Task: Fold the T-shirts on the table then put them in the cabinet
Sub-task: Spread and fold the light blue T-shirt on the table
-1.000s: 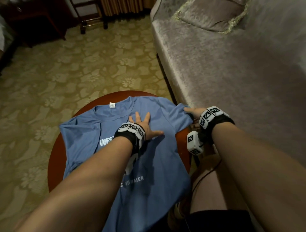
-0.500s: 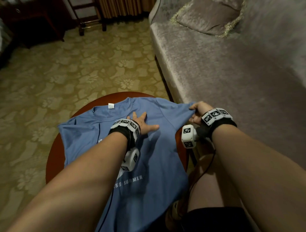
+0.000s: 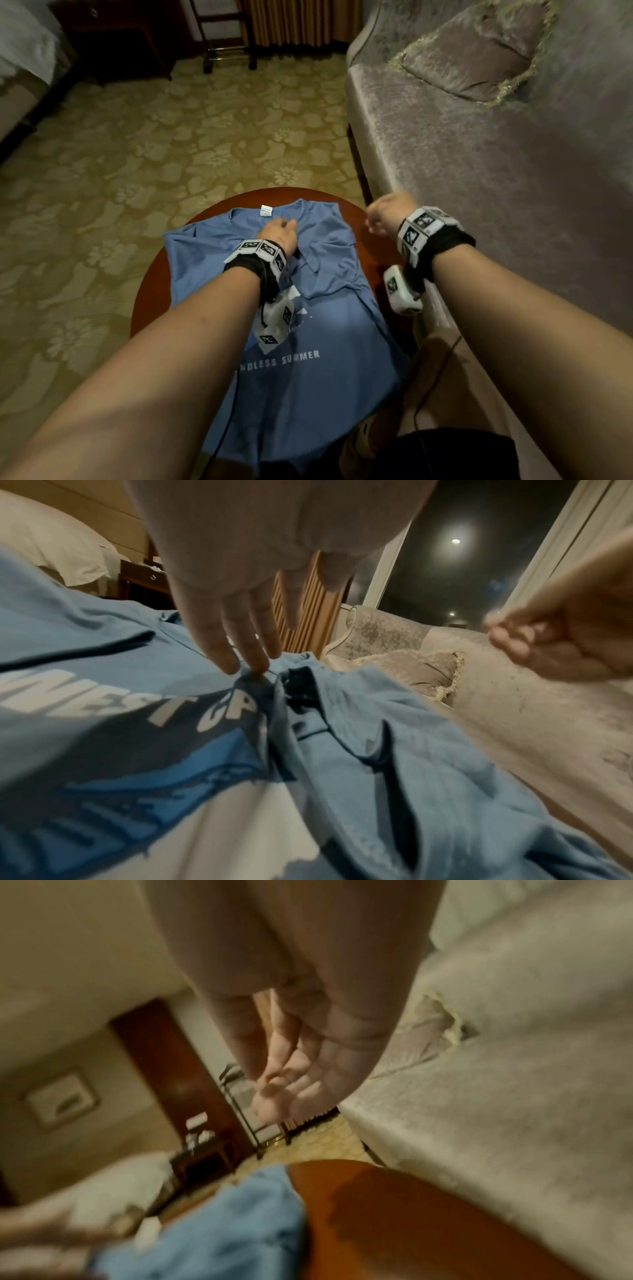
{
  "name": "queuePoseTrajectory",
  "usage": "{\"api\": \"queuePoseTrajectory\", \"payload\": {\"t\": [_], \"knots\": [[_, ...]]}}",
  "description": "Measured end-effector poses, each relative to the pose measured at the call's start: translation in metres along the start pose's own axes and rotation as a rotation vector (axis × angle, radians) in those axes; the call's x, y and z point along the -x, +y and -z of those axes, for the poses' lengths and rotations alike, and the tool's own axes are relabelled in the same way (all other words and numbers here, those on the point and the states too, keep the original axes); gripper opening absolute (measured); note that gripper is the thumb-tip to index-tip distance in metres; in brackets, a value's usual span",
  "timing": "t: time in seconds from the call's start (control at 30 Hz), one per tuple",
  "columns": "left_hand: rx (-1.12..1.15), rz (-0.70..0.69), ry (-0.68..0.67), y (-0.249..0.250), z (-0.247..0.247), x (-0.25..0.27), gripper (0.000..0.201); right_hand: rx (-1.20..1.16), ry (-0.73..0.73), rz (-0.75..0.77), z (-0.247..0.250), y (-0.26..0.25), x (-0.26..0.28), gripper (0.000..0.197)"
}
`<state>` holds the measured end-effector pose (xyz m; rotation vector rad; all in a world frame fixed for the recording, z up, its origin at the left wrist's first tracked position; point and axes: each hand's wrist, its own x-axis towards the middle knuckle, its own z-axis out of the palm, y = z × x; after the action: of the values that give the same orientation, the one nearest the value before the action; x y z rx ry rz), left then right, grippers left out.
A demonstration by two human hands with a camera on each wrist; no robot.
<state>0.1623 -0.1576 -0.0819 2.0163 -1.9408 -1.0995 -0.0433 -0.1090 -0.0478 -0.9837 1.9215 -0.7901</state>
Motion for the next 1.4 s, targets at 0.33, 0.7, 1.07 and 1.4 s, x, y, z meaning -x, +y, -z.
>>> {"api": "queuePoseTrajectory", "payload": {"t": [0.33,0.7,1.07,1.4], "knots": [[-0.342,-0.064,-0.064,-0.005,-0.019,-0.013,0.034,0.555,-0.202,0.035,-0.047,0.013,0.010,0.033],[0.070,-0.149,0.139,-0.014,-0.004,-0.021,0.009,0.812,-0.322,0.125,-0.082,0.009,0.019,0.021],[-0.117,-0.068,-0.033,-0.030,0.020,-0.002,0.027,0.528,-0.156,0.111,-0.055,-0.005,0.003,0.015],[-0.188,0.012,-0.011,-0.017,-0.003,-0.011,0.046,0.902,-0.100,0.332,-0.085,-0.016,-0.041,0.042]]}}
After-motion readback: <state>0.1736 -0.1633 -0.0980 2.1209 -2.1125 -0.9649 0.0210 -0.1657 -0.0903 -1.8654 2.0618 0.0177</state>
